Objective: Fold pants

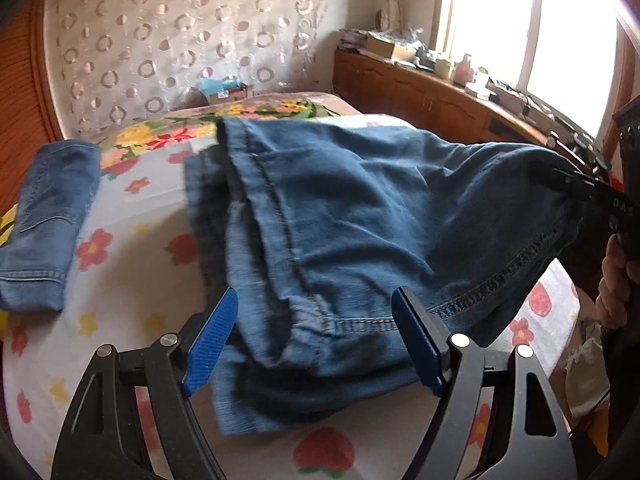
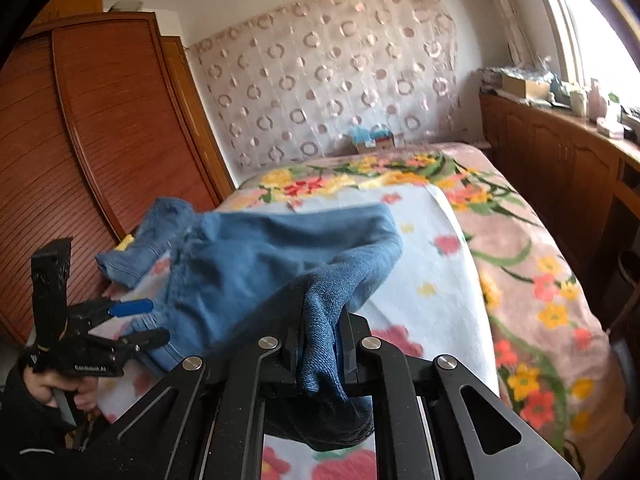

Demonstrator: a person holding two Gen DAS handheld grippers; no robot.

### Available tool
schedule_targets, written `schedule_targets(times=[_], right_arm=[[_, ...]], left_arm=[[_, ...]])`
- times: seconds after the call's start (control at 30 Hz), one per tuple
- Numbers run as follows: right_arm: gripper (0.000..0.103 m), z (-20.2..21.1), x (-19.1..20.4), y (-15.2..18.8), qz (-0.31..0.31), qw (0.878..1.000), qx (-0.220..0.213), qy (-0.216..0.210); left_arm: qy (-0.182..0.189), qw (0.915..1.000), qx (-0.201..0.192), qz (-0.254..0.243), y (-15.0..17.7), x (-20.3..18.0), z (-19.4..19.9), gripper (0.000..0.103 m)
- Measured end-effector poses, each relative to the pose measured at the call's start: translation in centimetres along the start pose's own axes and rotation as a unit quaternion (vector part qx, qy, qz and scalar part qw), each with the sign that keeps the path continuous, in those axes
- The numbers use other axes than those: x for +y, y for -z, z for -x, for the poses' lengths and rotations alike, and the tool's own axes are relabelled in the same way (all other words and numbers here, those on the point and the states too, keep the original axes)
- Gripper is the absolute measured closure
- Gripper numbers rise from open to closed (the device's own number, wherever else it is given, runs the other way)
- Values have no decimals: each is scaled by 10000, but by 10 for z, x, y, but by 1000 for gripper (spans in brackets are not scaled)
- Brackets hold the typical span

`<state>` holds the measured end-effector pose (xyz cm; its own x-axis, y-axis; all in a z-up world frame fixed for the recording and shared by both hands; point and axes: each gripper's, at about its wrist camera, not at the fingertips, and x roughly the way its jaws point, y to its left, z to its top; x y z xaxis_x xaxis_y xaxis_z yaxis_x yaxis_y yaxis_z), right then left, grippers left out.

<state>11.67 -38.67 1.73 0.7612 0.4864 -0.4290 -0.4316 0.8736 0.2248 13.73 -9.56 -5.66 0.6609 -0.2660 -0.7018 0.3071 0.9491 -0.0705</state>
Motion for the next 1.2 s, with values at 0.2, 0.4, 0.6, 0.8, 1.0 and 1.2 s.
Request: schedule_targets(times=[0.2, 0.4, 0.6, 0.8, 1.0, 1.2], right_arm=[[93, -10, 34, -15, 270, 9993, -126, -238], [93, -34, 85, -30, 693, 9955, -119, -631], [93, -57, 132, -28, 1069, 9882, 29, -1096], [94, -77, 149, -21, 1204, 9815, 304, -1458], [94, -82, 147, -22, 1315, 9742, 646, -1717], [94, -80, 145, -14, 1417, 9659, 974, -1934]], left_arm=[[-108, 9994, -237, 214, 5, 25, 24, 23], [-240, 9982, -404, 373, 9, 48, 44, 23], [-336, 9964, -520, 571, 16, 69, 61, 23], [-449, 9944, -574, 764, 28, 92, 73, 23], [-562, 9919, -628, 946, 29, 101, 81, 23], [-655, 9900, -707, 1031, 29, 111, 87, 23]])
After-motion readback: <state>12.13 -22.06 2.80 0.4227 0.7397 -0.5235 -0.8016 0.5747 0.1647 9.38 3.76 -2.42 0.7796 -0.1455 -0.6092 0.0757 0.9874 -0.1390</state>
